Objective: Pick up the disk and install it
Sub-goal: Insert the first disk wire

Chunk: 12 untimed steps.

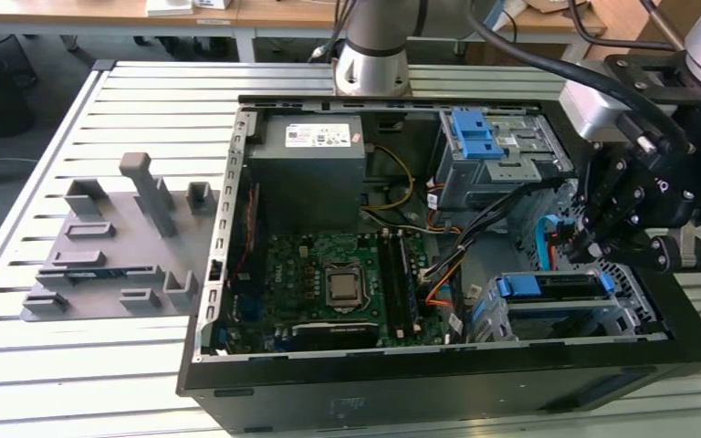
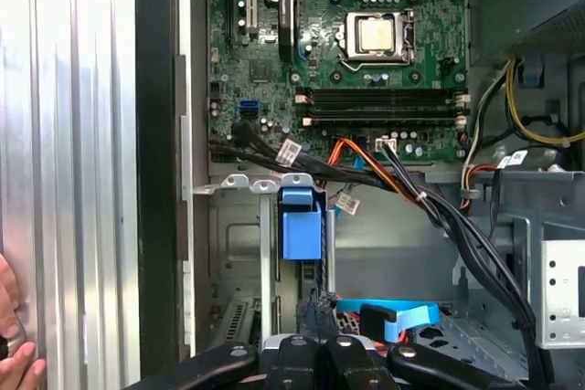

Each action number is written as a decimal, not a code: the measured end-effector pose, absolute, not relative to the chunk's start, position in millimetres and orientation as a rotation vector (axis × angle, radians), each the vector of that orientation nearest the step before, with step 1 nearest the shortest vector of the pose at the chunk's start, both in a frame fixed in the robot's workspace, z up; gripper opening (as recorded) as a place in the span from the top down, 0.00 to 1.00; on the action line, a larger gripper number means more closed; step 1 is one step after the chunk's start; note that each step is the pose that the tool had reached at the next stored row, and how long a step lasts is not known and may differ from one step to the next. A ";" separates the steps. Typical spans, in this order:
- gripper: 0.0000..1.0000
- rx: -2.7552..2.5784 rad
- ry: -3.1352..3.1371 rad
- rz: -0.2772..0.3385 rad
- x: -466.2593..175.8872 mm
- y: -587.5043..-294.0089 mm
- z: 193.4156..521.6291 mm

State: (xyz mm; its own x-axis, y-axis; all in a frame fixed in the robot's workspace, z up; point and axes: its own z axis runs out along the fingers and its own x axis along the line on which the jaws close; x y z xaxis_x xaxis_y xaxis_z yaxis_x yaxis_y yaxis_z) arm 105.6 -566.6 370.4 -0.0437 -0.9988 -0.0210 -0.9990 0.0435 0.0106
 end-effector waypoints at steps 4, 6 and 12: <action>0.89 -2.167 2.264 0.035 112.1 -565.4 369.7; 0.89 -2.167 2.264 0.034 114.6 -563.5 369.5; 0.89 -2.167 2.263 0.035 119.6 -556.6 368.2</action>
